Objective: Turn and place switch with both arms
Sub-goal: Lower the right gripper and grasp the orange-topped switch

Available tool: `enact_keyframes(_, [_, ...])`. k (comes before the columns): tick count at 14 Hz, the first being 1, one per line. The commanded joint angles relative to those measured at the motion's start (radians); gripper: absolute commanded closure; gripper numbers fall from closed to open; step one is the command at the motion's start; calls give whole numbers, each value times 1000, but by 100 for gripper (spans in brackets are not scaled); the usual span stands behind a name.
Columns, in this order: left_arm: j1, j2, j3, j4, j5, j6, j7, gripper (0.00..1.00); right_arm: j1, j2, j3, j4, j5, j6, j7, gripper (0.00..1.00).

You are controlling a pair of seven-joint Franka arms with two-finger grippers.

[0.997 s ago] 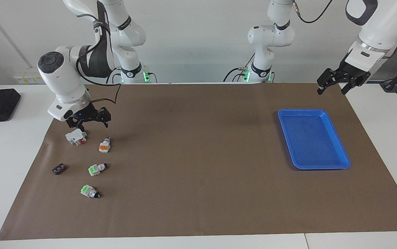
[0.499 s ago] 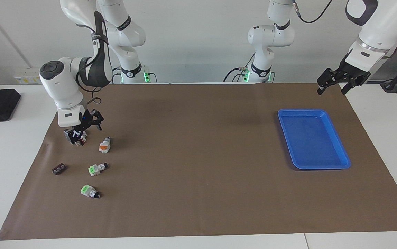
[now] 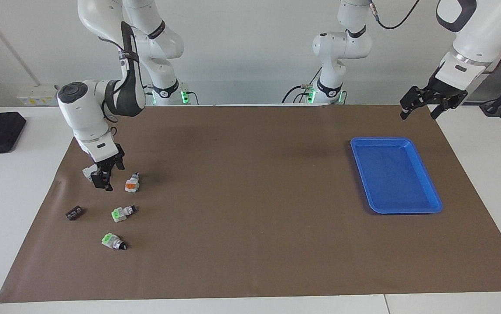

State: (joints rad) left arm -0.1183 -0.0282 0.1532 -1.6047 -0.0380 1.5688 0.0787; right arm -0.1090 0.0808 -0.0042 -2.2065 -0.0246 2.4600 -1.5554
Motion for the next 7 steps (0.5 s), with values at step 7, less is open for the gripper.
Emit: enact_keyframes(7, [18, -24, 0, -34, 9, 94, 15, 0, -14, -12, 9, -22, 3, -45, 344, 0])
